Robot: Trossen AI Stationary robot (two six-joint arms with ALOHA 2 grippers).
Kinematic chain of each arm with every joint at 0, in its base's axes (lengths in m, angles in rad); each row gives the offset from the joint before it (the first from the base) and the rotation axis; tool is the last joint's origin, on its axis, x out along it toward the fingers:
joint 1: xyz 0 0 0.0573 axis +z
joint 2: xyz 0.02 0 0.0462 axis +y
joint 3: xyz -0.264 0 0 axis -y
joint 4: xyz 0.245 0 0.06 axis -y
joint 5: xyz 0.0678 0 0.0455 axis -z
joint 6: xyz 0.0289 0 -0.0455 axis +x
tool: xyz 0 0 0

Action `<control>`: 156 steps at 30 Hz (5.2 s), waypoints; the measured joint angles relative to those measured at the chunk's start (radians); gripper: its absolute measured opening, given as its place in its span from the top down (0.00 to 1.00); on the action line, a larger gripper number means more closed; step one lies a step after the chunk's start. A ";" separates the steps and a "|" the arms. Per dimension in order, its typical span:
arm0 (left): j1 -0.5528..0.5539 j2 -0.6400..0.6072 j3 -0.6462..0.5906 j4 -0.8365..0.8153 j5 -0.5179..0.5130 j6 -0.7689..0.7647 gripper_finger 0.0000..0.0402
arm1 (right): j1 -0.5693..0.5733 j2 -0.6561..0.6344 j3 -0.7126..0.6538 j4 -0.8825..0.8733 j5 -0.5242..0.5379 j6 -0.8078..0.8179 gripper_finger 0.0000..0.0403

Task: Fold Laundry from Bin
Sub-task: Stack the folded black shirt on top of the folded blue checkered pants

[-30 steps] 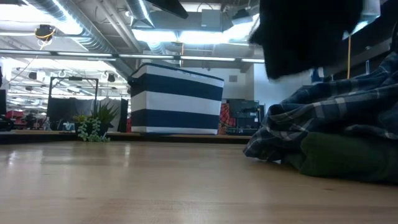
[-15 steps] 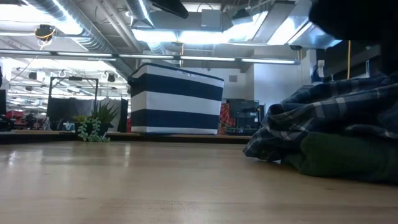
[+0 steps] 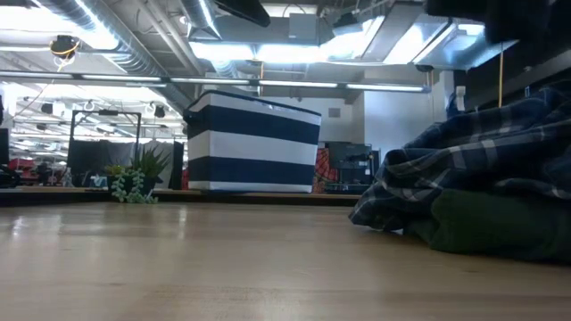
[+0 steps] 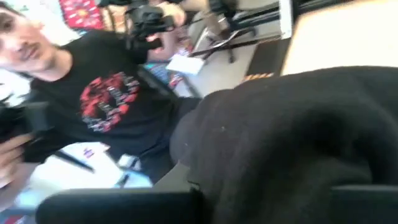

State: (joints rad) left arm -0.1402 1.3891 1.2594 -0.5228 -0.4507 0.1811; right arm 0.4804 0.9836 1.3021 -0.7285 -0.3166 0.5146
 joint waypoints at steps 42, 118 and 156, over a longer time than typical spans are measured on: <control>0.001 0.000 0.000 -0.002 -0.002 -0.022 0.50 | -0.127 0.685 0.455 -0.840 -0.291 -0.124 0.90; -0.017 0.000 0.000 -0.008 0.023 0.033 0.50 | -0.187 0.684 0.299 -0.843 0.839 -0.331 0.23; -0.014 0.000 0.000 -0.021 0.031 0.053 0.50 | 0.033 0.337 -0.359 -0.604 0.714 0.787 0.99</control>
State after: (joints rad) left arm -0.1539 1.3891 1.2594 -0.5441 -0.4202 0.2336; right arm 0.5131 1.3211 0.9435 -1.3324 0.3977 1.3020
